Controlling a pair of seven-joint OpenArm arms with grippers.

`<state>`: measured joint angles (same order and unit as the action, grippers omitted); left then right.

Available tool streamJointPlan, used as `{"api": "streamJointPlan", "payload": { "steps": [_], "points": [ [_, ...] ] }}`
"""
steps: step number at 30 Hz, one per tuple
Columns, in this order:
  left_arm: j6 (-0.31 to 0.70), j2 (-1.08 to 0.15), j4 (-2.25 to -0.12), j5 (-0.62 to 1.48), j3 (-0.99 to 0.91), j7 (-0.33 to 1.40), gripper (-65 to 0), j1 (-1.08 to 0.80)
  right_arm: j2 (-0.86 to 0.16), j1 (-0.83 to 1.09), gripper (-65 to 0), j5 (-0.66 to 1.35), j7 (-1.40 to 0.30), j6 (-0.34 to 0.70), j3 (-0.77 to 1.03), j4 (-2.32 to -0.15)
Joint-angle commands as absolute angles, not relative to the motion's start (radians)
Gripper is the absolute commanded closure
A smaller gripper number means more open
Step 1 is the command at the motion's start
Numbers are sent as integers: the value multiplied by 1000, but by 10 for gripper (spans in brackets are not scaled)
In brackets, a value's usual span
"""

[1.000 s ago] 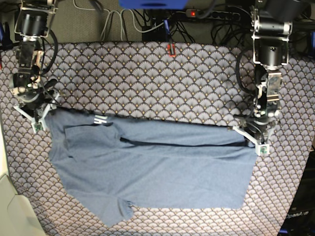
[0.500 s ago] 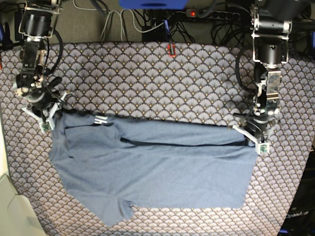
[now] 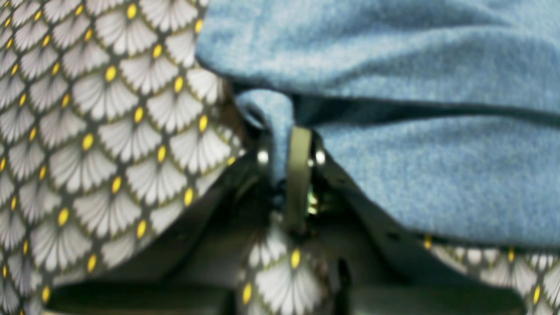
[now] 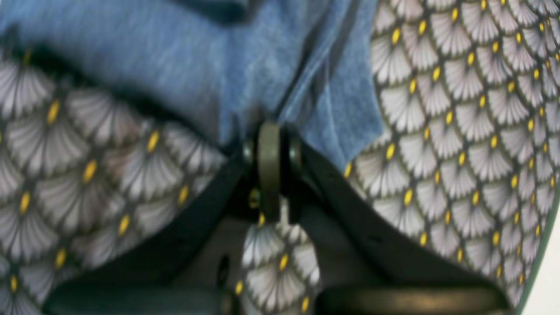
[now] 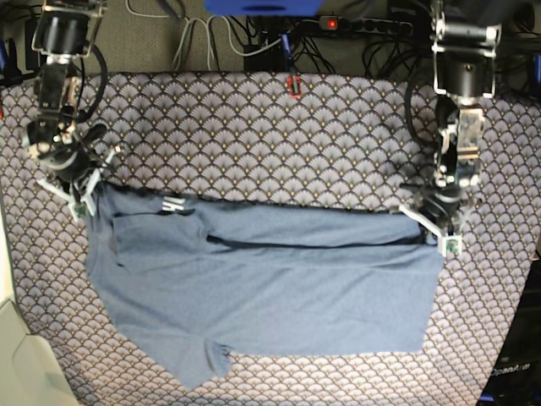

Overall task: Fold the T-shirt properly
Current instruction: 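Drag the folded edge back toward the collar with both grippers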

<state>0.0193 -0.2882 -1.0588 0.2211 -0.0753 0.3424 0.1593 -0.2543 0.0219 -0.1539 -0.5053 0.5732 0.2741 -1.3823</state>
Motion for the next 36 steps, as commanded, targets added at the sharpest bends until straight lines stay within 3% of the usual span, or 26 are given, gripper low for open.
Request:
{"api": "streamJointPlan", "payload": {
  "steps": [1,20,27,36],
  "points": [
    [12,-302,-1090,213,-81,361,-3,160,-268,16,0,-151,-498,581,277,-1417],
    [12,-360,-1296,211,-124,455,-3,1,-266,220,0,-151,-499,582,311,-1623],
    [12,-380,-1371,211,-147,455,-3,-91,-260,259,0,-151,-499,698,398,-1636],
    [12,-403,-1460,211,-148,455,-3,-188,-255,369,0,-151,-490,698,410,-1636]
  ]
}}
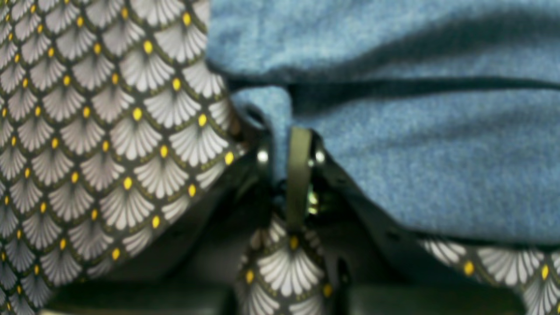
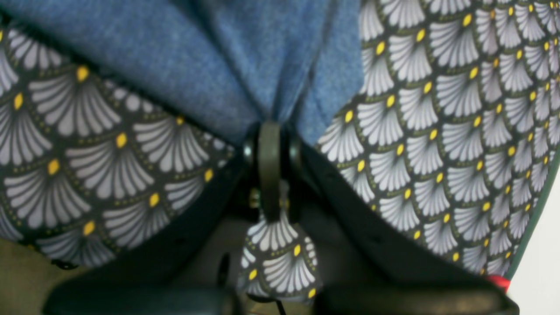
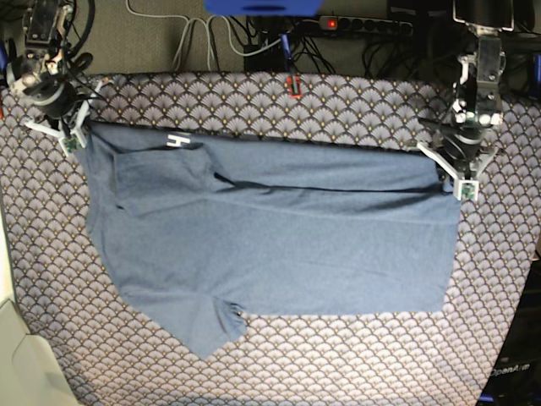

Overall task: Fold the T-shirt properly
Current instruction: 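Drag the folded edge back toward the collar with both grippers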

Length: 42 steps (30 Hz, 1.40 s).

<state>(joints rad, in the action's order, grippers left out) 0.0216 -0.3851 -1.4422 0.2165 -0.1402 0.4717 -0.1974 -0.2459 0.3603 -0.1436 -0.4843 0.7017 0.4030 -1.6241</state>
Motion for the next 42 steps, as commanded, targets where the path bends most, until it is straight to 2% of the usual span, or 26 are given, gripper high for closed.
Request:
{"api": "streamJointPlan", "payload": {
  "steps": [1,11,24,32,42],
  "points": [
    [12,-404,-1469,211,-148,455,-3,-202,-246,378,0,-151,-490,698,410,-1636],
    [12,-406,-1529,211,-148,456,-3,-297,-239,456,0,-151,-489,698,410,-1751],
    [12,-435,-1544,213,-150,458,-3,-395,-254,492,0,-151,-489,698,412,-1758],
    [12,-435,-1638,213,-150,656,-3,-406,-266,492,0,-151,-489,698,444,-1758],
    [12,-433,-1656,211,-150,668,-3,-414,-265,498,0,-151,-489,698,476,-1758]
  ]
}}
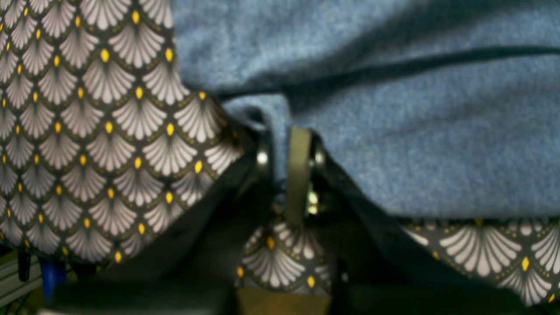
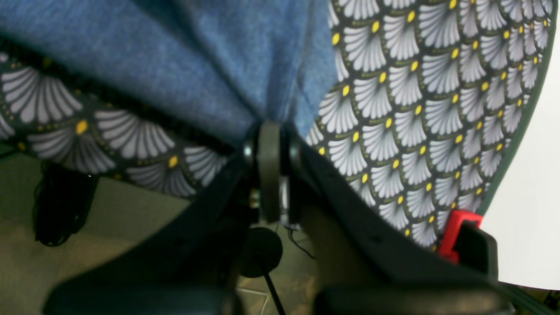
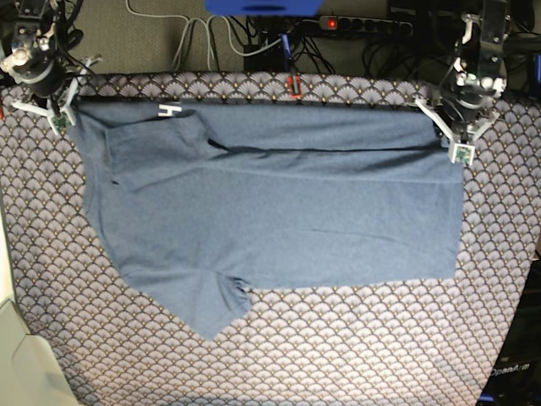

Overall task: Fold the T-shirt properly
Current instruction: 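Drag the folded edge back toward the collar with both grippers, then release the shirt and move both grippers to the hem corners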

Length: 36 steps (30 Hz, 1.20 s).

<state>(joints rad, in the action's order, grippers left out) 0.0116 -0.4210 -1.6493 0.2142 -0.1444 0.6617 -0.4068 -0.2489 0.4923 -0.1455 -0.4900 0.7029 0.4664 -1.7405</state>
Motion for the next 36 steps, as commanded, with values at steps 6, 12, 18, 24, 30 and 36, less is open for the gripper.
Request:
{"api": "streamJointPlan", "payload": {
  "steps": [6,12,18,24,30,36],
  "points": [
    [12,-435,-1655,211,-150,665,-4,-420,-262,522,0,-151,-489,698,476,-1758],
    [12,-433,-1655,211,-150,661,-4,-435,-260,526,0,-151,-489,698,476,-1758],
    [12,-432,-1655,211,-150,668,-6,-437,-260,524,0,-151,-490,698,478,-1758],
    [12,-433,-1655,214,-150,668,-138,-449,-260,524,-50,-151,-496,698,478,-1758],
    [12,-433,-1656,219,-150,668,-337,-450,-260,526,-270,-150,-495,698,478,-1758],
    [13,-424,-1667,222,-249,661,-368,-463,-260,522,-295,-150,-492,698,542,-1788]
  ]
}}
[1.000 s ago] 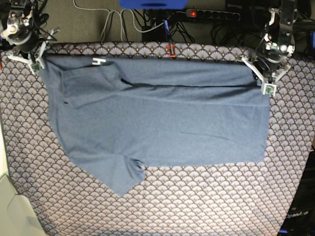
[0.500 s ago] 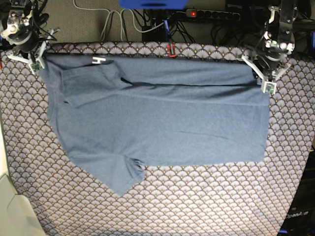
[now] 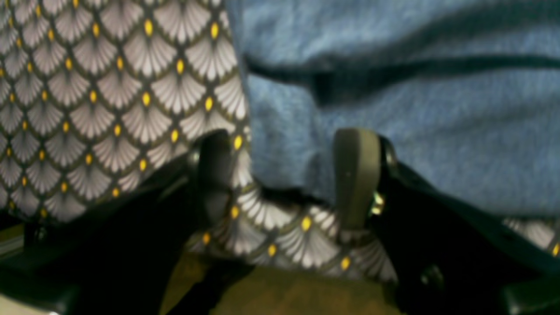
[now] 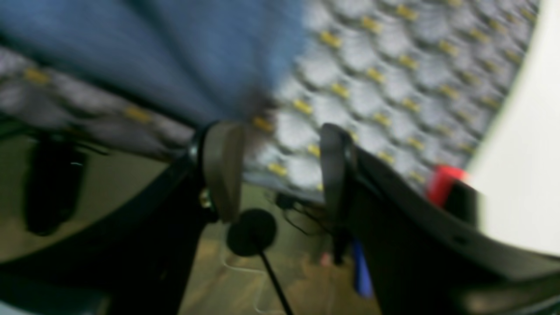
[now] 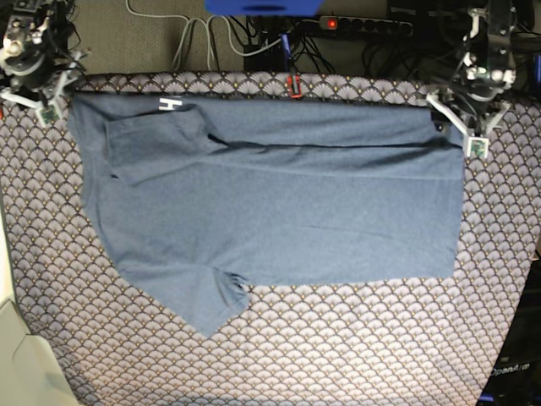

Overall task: Fold the T-shirt properly
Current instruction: 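Release the shirt and move both grippers to the hem corners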

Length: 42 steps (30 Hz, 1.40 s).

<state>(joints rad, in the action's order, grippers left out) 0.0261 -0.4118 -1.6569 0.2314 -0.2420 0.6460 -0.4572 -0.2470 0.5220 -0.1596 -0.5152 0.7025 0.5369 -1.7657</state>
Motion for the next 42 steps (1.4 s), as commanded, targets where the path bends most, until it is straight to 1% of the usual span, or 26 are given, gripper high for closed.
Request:
{"api": "streamJointPlan", "payload": {
  "steps": [1,5,7,11,15,17,20,22,26,29,32,35,40,42],
  "points": [
    [13,-424,-1670,222,-271,659,-368,-460,-260,519,-295,-142,-492,698,555,-1802],
    [13,-421,-1718,223,-364,657,-368,-452,-265,509,-295,-50,-492,698,634,-1867],
    [13,-410,-1750,242,-395,657,-368,-421,-265,472,-295,-39,-493,698,650,-1880],
    [13,-410,-1781,269,-417,668,-368,-329,-266,371,-297,-41,-496,698,647,-1879],
    [13,-397,-1761,262,-410,670,-369,-188,-265,251,-298,-47,-499,698,621,-1873],
    [13,-384,-1721,262,-403,670,-369,-113,-260,168,-297,-110,-522,698,582,-1847],
    [13,-389,-1658,260,-348,670,-369,-25,-234,25,-296,-237,-559,698,512,-1758],
    [13,-387,-1609,259,-318,670,-369,18,-219,-51,-296,-306,-552,698,479,-1664],
    [12,-381,-1508,259,-285,662,-369,71,-231,-219,-298,-332,-507,698,412,-1434],
    [10,-375,-1483,259,-285,659,-368,85,-252,-332,-298,-337,-455,698,369,-1262],
    [10,-375,-1468,259,-280,645,-368,110,-292,-407,-298,-335,-398,698,314,-1122],
    [12,-377,-1383,259,-277,588,-368,163,-305,-464,-298,-335,-371,698,294,-1017],
    [13,-384,-1188,254,-275,506,-370,269,-294,-481,-298,-334,-367,698,292,-963],
    [15,-384,-1102,217,-257,461,-370,321,-280,-503,-298,-335,-351,698,289,-947]
  ]
}}
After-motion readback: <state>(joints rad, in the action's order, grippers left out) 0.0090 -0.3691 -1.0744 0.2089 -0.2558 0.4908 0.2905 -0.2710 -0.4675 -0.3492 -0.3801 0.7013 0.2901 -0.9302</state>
